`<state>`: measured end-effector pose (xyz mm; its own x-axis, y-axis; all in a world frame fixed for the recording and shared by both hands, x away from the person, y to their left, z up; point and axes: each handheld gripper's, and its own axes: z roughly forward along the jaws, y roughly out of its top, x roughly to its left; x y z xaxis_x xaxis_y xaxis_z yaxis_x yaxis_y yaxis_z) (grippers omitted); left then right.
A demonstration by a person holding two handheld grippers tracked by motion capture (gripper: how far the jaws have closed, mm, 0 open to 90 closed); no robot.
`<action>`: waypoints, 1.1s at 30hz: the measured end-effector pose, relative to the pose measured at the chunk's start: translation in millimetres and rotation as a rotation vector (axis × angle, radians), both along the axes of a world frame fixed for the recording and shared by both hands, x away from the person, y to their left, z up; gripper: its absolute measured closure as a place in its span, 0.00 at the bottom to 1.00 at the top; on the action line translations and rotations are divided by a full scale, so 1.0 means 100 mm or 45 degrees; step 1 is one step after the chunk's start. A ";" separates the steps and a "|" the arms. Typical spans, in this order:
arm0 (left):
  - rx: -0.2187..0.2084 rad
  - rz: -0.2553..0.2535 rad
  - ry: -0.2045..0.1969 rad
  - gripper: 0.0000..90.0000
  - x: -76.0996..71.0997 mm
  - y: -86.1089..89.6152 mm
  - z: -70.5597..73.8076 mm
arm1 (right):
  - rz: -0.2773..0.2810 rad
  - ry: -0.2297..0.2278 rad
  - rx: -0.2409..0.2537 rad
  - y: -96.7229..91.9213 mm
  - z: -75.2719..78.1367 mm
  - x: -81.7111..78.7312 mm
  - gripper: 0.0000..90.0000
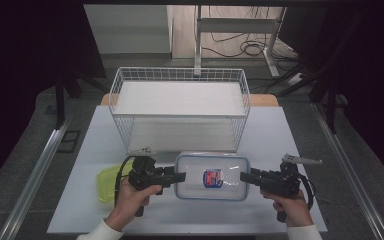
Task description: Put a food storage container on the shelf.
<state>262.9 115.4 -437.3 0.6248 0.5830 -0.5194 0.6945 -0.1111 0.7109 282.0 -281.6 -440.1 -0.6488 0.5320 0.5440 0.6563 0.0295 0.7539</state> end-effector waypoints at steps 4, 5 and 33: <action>0.004 0.012 -0.045 0.58 0.02 0.06 0.21 | 0.007 -0.040 0.007 0.05 0.16 0.04 0.58; 0.003 0.014 -0.054 0.58 0.03 0.08 0.25 | 0.008 -0.048 0.007 0.07 0.20 0.05 0.58; -0.060 0.068 -0.186 0.60 0.33 0.58 1.04 | 0.069 -0.202 0.030 0.55 1.05 0.55 0.57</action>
